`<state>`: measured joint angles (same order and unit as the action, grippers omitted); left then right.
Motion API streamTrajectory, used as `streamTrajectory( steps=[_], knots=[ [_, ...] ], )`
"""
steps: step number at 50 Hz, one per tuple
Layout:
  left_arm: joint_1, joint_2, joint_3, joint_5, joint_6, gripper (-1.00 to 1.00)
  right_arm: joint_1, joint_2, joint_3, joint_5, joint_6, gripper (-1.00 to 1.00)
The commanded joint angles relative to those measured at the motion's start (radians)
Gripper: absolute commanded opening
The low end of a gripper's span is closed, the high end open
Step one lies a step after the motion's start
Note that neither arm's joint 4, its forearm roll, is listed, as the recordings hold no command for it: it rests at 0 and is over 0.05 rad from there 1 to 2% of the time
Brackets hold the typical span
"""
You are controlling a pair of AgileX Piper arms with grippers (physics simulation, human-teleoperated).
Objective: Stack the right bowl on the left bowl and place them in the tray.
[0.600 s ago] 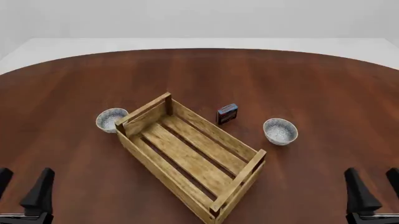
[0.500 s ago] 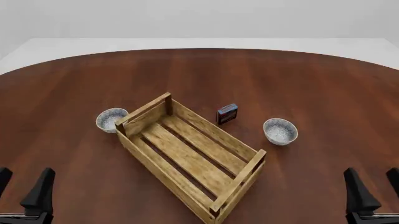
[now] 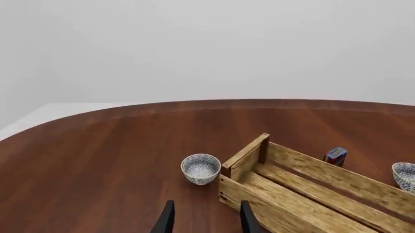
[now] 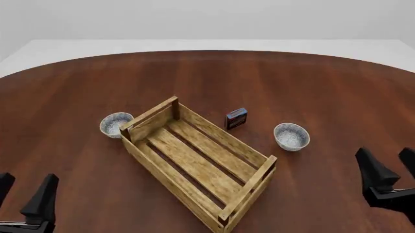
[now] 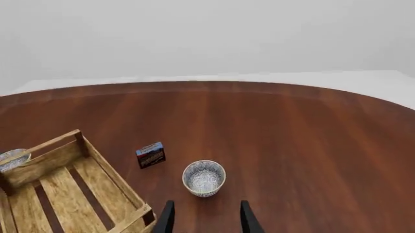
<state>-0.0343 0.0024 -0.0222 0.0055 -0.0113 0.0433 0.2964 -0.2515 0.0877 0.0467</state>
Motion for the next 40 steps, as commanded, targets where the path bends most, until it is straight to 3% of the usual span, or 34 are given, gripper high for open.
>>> streamTrajectory(
  steps=[1,3,8,11,20,26,32,40],
  knots=[
    [-0.011,0.001,-0.014,0.007,-0.008,1.00,0.022,0.211,-0.161,0.069,-0.020,1.00],
    [-0.010,0.001,-0.016,0.008,-0.009,1.00,0.020,0.238,-0.188,0.086,-0.005,1.00],
    [-0.006,0.017,-0.007,0.003,-0.033,1.00,0.010,0.351,-0.285,0.152,-0.040,1.00],
    [-0.007,0.014,-0.031,0.022,-0.018,1.00,0.013,0.400,-0.331,0.193,-0.011,1.00],
    [-0.012,0.001,-0.047,0.056,-0.023,1.00,-0.002,0.524,-0.490,0.306,-0.037,1.00],
    [-0.010,0.006,-0.042,0.054,-0.027,1.00,0.023,0.603,-0.572,0.371,-0.019,1.00],
    [-0.009,0.004,-0.018,0.031,-0.032,1.00,0.025,0.682,-0.632,0.397,0.000,1.00],
    [-0.018,0.005,-0.023,0.042,-0.025,1.00,0.011,0.790,-0.676,0.404,-0.023,1.00]
  ],
)
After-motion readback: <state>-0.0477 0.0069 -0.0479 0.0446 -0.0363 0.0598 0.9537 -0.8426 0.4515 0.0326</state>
